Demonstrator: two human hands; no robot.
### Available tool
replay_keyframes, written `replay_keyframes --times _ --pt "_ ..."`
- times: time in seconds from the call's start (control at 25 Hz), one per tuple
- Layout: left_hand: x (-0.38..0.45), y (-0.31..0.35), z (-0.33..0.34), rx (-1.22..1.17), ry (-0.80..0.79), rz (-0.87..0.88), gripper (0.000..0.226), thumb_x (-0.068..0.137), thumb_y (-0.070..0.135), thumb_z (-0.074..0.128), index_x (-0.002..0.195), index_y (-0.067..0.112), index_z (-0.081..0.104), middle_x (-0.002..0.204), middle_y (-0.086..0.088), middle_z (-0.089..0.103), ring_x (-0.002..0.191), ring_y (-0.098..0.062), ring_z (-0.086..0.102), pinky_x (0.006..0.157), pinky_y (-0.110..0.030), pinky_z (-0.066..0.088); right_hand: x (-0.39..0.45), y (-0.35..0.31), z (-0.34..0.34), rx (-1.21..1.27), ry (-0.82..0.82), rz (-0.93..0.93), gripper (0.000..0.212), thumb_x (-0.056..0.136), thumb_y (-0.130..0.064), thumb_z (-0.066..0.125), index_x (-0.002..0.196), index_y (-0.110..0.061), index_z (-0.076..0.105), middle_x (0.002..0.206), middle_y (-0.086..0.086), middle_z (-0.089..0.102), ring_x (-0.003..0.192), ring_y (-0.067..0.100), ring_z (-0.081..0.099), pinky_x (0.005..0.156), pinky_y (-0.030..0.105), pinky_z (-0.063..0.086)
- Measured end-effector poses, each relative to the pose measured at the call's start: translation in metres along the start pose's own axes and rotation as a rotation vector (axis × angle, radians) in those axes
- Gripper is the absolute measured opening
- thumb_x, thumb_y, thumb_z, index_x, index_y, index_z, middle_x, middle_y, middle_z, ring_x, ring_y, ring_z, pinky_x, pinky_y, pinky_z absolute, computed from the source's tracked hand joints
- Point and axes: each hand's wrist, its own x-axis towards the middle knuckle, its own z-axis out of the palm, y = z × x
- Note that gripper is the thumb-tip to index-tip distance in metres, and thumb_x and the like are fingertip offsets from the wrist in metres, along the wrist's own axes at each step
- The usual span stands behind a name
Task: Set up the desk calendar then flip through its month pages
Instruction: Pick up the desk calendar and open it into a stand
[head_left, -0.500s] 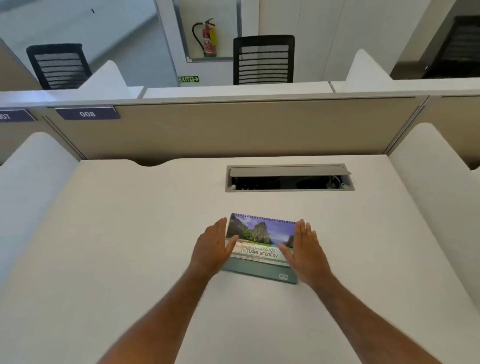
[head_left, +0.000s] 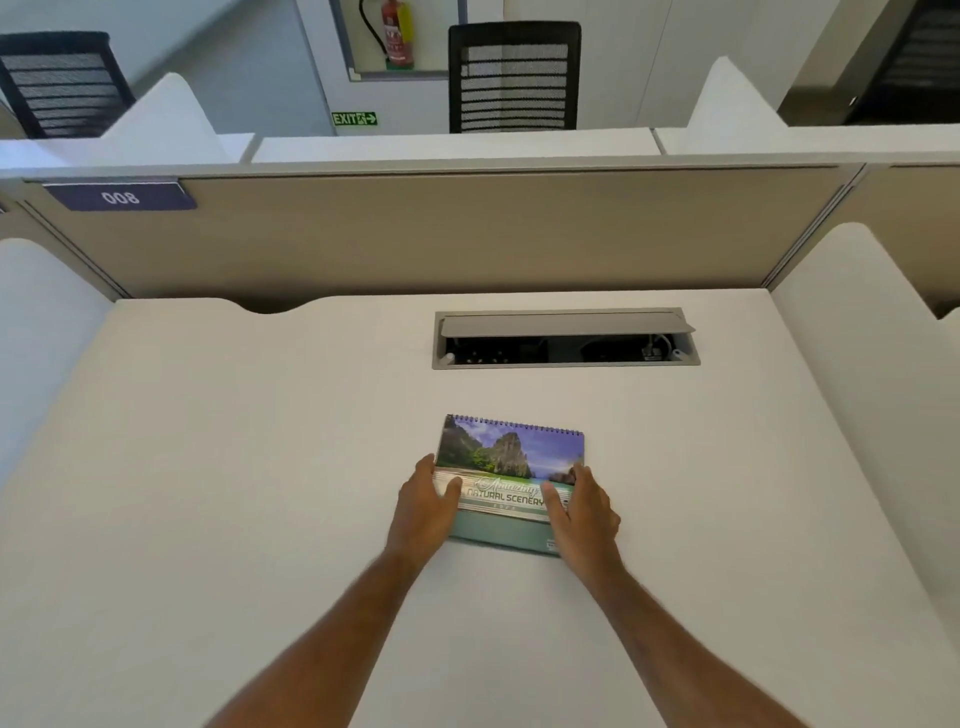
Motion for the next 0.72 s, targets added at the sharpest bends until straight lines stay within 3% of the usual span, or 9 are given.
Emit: replay_keyframes --times 0.12,0.24,0.36,0.44,0.6,0.72 --pt "0.006 0.006 -0.01 -0.154 0.003 -0.14 0.049 0.107 0.029 0.06 0.152 0.012 0.051 0.143 -0.009 0.066 0.115 -0.021 0.061 0.094 -0.031 0.046 0.007 -0.009 -0.005 0.223 0.026 0.146 0.044 0.101 -0.044 0.056 0.136 -0.02 0.047 0.121 -0.002 0.063 0.122 0.032 0.056 0.102 0.048 0.037" --pt "0.009 0.004 -0.026 -0.263 0.007 -0.237 0.049 0.108 0.033 0.061 0.149 0.007 0.055 0.135 -0.007 0.067 0.115 -0.024 0.064 0.094 -0.034 0.05 0.011 -0.014 -0.011 0.517 -0.041 0.251 0.048 0.101 -0.044 0.057 0.141 -0.025 0.038 0.13 0.002 0.061 0.115 0.027 0.06 0.102 0.047 0.044" --pt "0.003 0.002 -0.046 -0.505 -0.074 -0.32 0.038 0.11 0.033 0.058 0.129 0.003 0.069 0.121 -0.015 0.079 0.107 -0.031 0.076 0.088 -0.041 0.061 0.01 -0.021 -0.025 0.851 -0.067 0.333 0.045 0.098 -0.038 0.064 0.136 -0.027 0.043 0.122 -0.001 0.065 0.097 0.015 0.068 0.073 0.033 0.053" --pt "-0.009 0.004 -0.059 -0.566 -0.115 -0.34 0.034 0.111 0.034 0.055 0.125 0.007 0.073 0.115 -0.016 0.082 0.106 -0.034 0.078 0.081 -0.039 0.063 0.007 -0.023 -0.031 0.915 -0.071 0.34 0.037 0.096 -0.036 0.067 0.129 -0.025 0.055 0.115 0.0 0.071 0.094 0.018 0.072 0.071 0.033 0.055" --pt "-0.036 -0.001 -0.076 -0.627 -0.099 -0.323 0.035 0.11 0.037 0.058 0.124 0.006 0.068 0.116 -0.016 0.081 0.102 -0.029 0.077 0.079 -0.041 0.063 -0.003 -0.023 -0.035 1.021 -0.209 0.263 0.026 0.101 -0.026 0.058 0.109 -0.005 0.07 0.109 0.022 0.075 0.094 0.033 0.074 0.082 0.044 0.056" --pt "-0.052 -0.008 -0.083 -0.687 -0.1 -0.319 0.042 0.107 0.043 0.062 0.121 0.004 0.064 0.114 -0.017 0.08 0.102 -0.029 0.078 0.089 -0.053 0.062 -0.014 -0.032 -0.038 0.886 -0.298 0.165 0.031 0.102 -0.035 0.058 0.108 -0.006 0.068 0.103 0.013 0.078 0.091 0.025 0.073 0.081 0.041 0.053"
